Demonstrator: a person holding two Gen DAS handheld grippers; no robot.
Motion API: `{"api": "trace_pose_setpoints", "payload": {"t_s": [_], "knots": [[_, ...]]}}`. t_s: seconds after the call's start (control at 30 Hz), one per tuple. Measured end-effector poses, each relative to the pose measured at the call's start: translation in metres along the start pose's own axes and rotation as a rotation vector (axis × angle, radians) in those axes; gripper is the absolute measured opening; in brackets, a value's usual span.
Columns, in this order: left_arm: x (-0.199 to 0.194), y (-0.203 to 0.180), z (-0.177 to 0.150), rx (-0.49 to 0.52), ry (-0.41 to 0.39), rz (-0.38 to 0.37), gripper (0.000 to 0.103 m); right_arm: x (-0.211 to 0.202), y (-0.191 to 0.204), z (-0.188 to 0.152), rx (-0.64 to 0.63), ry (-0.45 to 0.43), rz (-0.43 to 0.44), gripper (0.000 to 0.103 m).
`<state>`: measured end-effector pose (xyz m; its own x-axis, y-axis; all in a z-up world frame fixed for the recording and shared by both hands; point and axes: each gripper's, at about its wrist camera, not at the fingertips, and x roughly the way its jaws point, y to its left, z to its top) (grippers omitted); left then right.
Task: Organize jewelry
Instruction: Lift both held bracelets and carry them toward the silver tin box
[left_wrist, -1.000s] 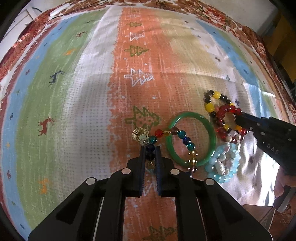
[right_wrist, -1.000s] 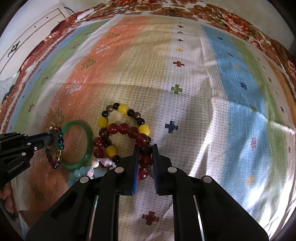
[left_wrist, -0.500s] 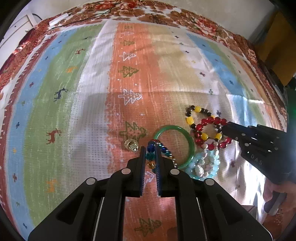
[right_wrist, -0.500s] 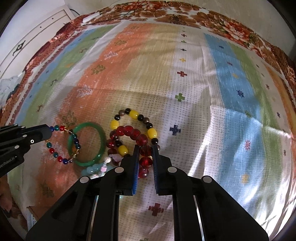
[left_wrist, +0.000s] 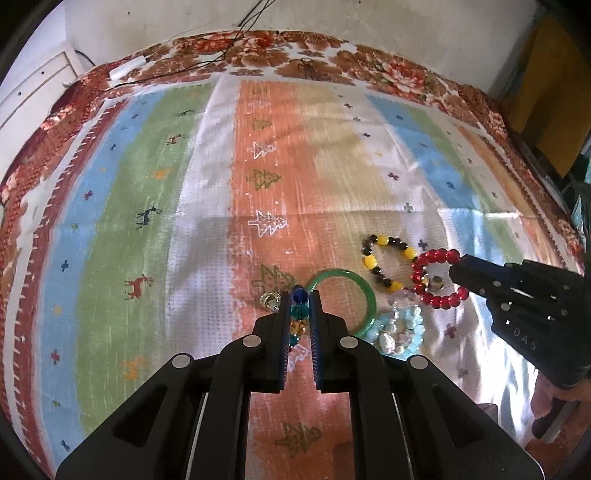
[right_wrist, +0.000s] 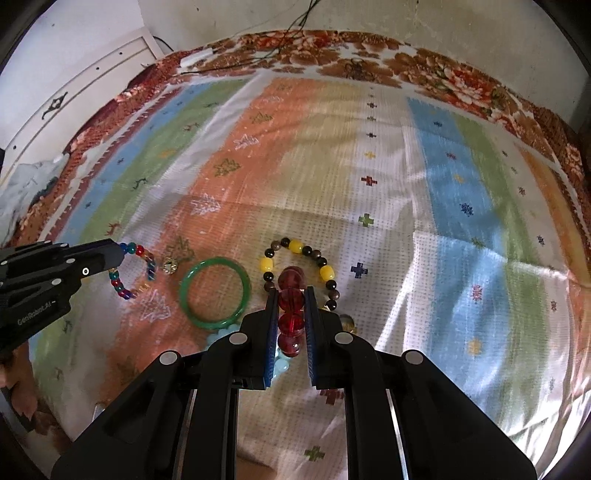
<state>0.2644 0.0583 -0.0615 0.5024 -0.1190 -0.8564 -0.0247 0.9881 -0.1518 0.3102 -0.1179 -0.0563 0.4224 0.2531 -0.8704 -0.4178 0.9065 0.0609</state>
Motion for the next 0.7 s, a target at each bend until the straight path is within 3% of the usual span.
{"api": "trace_pose_setpoints", "payload": {"t_s": [0.7], "knots": [[-0.056,-0.026,-0.022,0.037,-0.110,0.024,0.009,-0.062,0.018,-0.031,-0.032,-0.085,-0.018,0.014]]}}
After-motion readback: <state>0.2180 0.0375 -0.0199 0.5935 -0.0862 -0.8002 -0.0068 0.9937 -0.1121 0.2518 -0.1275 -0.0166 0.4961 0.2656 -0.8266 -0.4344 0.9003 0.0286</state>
